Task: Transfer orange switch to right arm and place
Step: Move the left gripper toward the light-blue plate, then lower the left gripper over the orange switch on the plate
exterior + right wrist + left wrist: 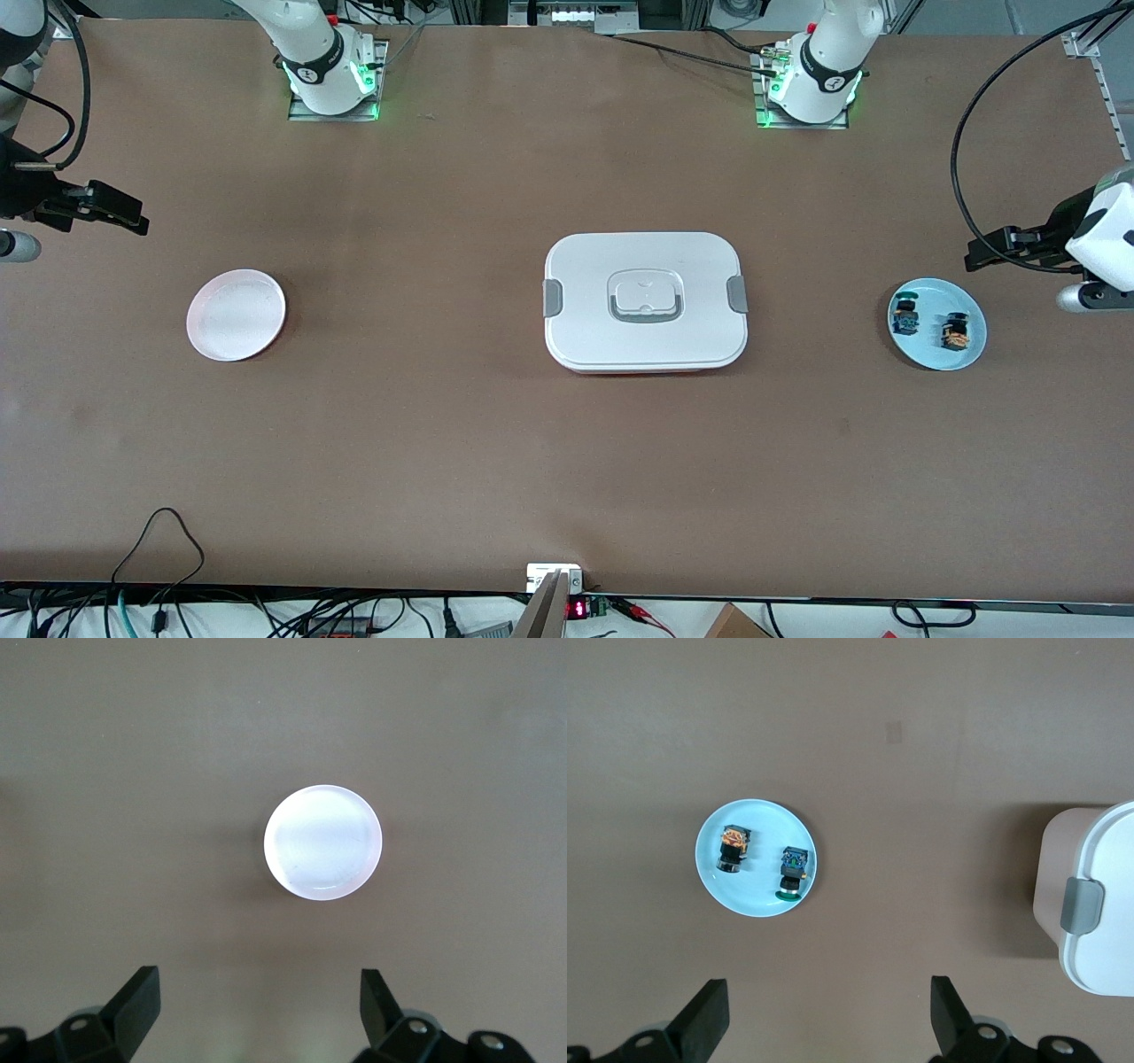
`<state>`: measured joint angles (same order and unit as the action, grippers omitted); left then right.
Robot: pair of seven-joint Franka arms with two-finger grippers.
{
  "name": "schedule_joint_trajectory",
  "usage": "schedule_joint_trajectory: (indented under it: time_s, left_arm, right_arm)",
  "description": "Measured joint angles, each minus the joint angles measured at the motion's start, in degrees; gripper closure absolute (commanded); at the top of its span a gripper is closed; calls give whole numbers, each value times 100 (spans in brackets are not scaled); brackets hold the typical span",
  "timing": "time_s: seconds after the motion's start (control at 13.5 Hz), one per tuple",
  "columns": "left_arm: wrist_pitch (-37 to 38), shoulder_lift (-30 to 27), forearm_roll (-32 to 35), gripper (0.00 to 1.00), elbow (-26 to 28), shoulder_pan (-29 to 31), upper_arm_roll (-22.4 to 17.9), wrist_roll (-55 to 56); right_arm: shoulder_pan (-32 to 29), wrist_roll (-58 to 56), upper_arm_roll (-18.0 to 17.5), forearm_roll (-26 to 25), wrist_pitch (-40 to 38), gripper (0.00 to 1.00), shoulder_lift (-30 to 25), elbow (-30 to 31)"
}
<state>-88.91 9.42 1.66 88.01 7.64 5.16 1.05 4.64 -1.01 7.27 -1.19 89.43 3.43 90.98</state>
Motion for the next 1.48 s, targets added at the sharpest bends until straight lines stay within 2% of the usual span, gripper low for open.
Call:
schedule_joint_trajectory:
  time_s: [0.3, 0.74, 0.96, 1.11, 1.48]
  left_arm:
    - [279, 152, 0, 0, 2, 45, 1, -477]
    - [68, 749, 227, 0, 59, 780, -39, -4536]
    - [-413, 1154, 719, 0, 116, 994, -49, -6427]
    - [-791, 1289, 976, 0, 291, 987, -36, -7291]
    - [-2039, 1310, 1064, 0, 1263, 1163, -37, -9240]
  right_arm:
    - [1, 0, 0, 0, -2, 0, 0, 0]
    - [1, 0, 0, 0, -2, 0, 0, 0]
    - [2, 1, 0, 0, -2, 0, 0, 0]
    - [2, 1, -1, 0, -2, 0, 0, -1]
    - [2, 2, -1, 0, -4, 0, 0, -2]
